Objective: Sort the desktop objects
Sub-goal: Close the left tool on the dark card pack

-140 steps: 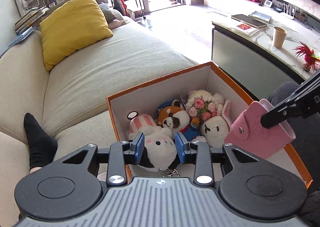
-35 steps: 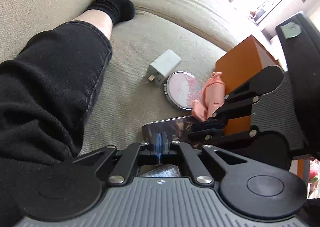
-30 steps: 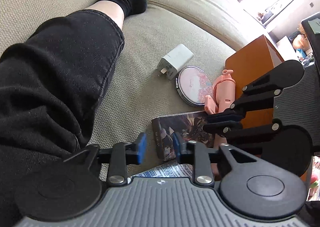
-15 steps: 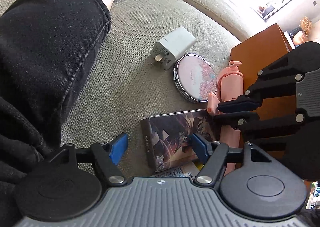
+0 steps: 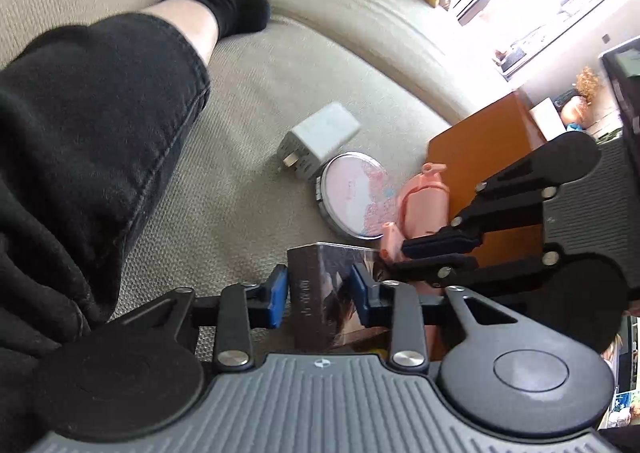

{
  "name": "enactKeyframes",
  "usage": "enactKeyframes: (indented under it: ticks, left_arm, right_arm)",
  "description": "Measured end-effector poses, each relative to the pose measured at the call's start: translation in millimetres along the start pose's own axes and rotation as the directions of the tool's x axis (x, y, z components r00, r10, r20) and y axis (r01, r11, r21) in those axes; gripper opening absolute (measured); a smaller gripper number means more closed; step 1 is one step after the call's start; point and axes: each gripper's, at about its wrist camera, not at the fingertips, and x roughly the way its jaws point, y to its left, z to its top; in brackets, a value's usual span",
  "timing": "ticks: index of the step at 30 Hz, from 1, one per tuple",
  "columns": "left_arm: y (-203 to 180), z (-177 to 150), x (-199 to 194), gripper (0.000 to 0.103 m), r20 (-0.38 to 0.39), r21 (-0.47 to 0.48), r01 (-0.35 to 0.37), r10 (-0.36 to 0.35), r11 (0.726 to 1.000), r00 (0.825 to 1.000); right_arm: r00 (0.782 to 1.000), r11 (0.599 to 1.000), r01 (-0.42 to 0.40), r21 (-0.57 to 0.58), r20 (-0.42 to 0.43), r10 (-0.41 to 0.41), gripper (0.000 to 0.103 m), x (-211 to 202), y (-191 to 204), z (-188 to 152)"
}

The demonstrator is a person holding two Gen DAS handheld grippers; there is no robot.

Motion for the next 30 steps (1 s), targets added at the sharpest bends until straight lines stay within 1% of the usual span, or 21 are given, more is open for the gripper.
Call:
enactKeyframes:
  ticks: [1, 3, 6, 10, 11, 13, 16, 18, 21, 23, 26, 28, 30]
  left_arm:
    - [-4.9, 0.7, -5.5, 0.031, 0.01, 0.023, 0.002, -0.003, 1.0, 1.0]
    - [-15.5, -0.2, -13.2, 0.03, 0.02, 0.067, 0.008, -0.009, 0.998, 1.0]
    - [-29.7, 0.8, -8.0, 0.03, 0.019, 0.1, 0.003, -0.005, 0.995, 1.0]
    - [-31.7, 6.0, 9.7, 0.03, -0.009, 0.05, 0.04, -0.04, 0.998, 0.999]
    - [-32.6, 6.7, 13.7, 0.03, -0.016, 0.044, 0.039, -0.038, 0.998, 0.999]
    - [-32.8, 5.1, 17.1, 0.03, -0.014, 0.043, 0.02, -0.019, 0.999, 1.0]
    - [-29.3, 4.4, 18.0, 0.029, 0.001, 0.023, 0.012, -0.012, 1.0, 1.0]
    - [-32.8, 3.0, 13.5, 0.028, 0.006, 0.042, 0.0, 0.0, 0.999, 1.0]
    - [-39.9, 0.8, -6.2, 0.026, 0.046, 0.11, -0.084, 0.079, 0.99, 0.996]
    - [-38.2, -0.2, -22.5, 0.025, 0.062, 0.135, -0.144, 0.136, 0.98, 0.989]
    - [-31.2, -3.0, -42.7, 0.026, 0.075, 0.148, -0.193, 0.183, 0.97, 0.98]
    - [-27.3, -5.9, -54.1, 0.026, 0.088, 0.151, -0.221, 0.21, 0.963, 0.974]
    - [-23.5, -8.0, -62.0, 0.026, 0.106, 0.143, -0.239, 0.226, 0.96, 0.968]
  right_arm:
    - [1.0, 1.0, 0.002, 0.0, 0.004, -0.002, 0.009, -3.0, 0.6, -1.4]
    - [1.0, 1.0, 0.008, 0.0, 0.012, -0.008, 0.009, -8.3, 0.4, -4.4]
    - [0.999, 1.0, 0.012, 0.013, 0.035, -0.012, 0.009, -16.8, -4.1, -7.6]
    - [0.998, 0.999, 0.015, 0.036, 0.055, -0.017, 0.009, -22.2, -13.5, -10.1]
    - [0.998, 0.999, 0.016, 0.04, 0.056, -0.018, 0.009, -22.7, -13.9, -10.6]
    - [0.998, 0.999, 0.015, 0.049, 0.06, -0.018, 0.009, -22.2, -14.1, -13.2]
    - [0.997, 0.997, -0.007, 0.072, 0.075, 0.002, 0.009, -20.4, -16.0, -13.9]
    - [0.996, 0.993, -0.035, 0.113, 0.087, 0.025, 0.01, -22.9, -16.6, -14.1]
    - [0.99, 0.979, -0.094, 0.18, 0.12, 0.073, 0.01, -29.9, -15.9, -14.7]
    - [0.98, 0.953, -0.171, 0.249, 0.139, 0.14, 0.01, -33.0, -16.6, -14.0]
    - [0.96, 0.896, -0.273, 0.351, 0.153, 0.233, 0.011, -25.1, -19.3, -9.3]
    - [0.951, 0.863, -0.31, 0.4, 0.146, 0.274, 0.013, -18.5, -19.4, -6.3]
    - [0.94, 0.818, -0.338, 0.466, 0.123, 0.318, 0.028, -10.3, -19.5, -4.5]
